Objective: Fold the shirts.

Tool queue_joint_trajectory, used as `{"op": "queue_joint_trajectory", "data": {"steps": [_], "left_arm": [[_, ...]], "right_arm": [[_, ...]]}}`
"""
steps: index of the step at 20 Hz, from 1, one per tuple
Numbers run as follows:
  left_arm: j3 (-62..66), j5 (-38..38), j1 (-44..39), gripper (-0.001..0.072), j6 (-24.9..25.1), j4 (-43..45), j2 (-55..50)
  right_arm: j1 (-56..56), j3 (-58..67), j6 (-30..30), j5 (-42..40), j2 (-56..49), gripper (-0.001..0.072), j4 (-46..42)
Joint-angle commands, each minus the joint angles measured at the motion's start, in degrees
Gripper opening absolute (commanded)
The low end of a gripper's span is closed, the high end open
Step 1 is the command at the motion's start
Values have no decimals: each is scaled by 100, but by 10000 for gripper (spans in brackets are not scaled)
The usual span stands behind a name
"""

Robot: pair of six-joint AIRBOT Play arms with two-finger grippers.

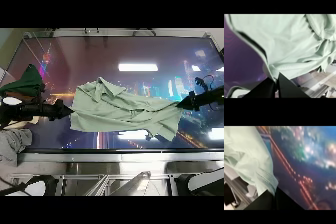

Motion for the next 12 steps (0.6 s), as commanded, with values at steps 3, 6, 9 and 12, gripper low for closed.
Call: {"op": "queue_joint_trajectory", "data": {"steps": [3, 6, 9, 12], "left_arm": [[1320, -931, 168, 277, -310, 1609, -1106], [1405, -1290, 522, 303, -581, 2153, -1167], [1001, -1537, 734, 720, -728, 2173, -1169], [343, -1484, 678, 720, -721, 2168, -1169]], "right_arm": [[-63, -2677, -42, -1939, 1539, 26, 39], [-61, -2817, -188, -1954, 1574, 27, 94], [-63, -2817, -190, -1956, 1574, 38, 98], [-63, -2815, -190, -1958, 1574, 415, 101]]}}
